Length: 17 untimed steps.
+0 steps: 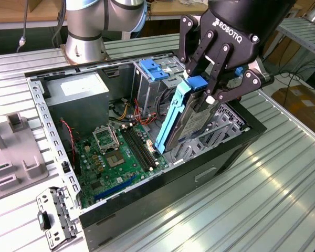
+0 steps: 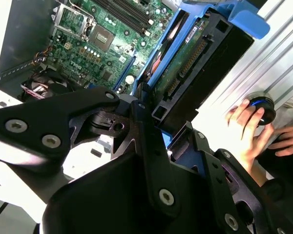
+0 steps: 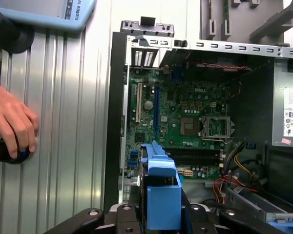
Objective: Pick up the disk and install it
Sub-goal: 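Pick up the disk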
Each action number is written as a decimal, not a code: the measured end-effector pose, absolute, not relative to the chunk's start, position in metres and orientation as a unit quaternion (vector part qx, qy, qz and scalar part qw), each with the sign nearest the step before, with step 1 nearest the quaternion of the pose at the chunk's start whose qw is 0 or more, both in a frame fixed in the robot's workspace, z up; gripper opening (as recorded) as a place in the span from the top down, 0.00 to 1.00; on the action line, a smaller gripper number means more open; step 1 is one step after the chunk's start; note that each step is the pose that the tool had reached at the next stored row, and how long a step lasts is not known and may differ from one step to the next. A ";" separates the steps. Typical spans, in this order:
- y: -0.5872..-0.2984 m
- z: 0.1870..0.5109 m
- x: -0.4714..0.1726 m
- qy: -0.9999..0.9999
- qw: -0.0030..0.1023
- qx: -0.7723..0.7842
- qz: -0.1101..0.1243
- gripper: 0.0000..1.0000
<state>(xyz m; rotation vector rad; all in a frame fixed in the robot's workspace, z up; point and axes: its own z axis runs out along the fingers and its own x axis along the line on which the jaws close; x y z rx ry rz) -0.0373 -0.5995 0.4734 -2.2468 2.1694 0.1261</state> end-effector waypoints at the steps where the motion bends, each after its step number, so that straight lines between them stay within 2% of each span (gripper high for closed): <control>1: -0.600 0.473 -0.035 0.694 0.008 -0.719 0.040 0.63; 17: -0.601 0.472 -0.015 0.694 0.008 -0.719 0.040 0.63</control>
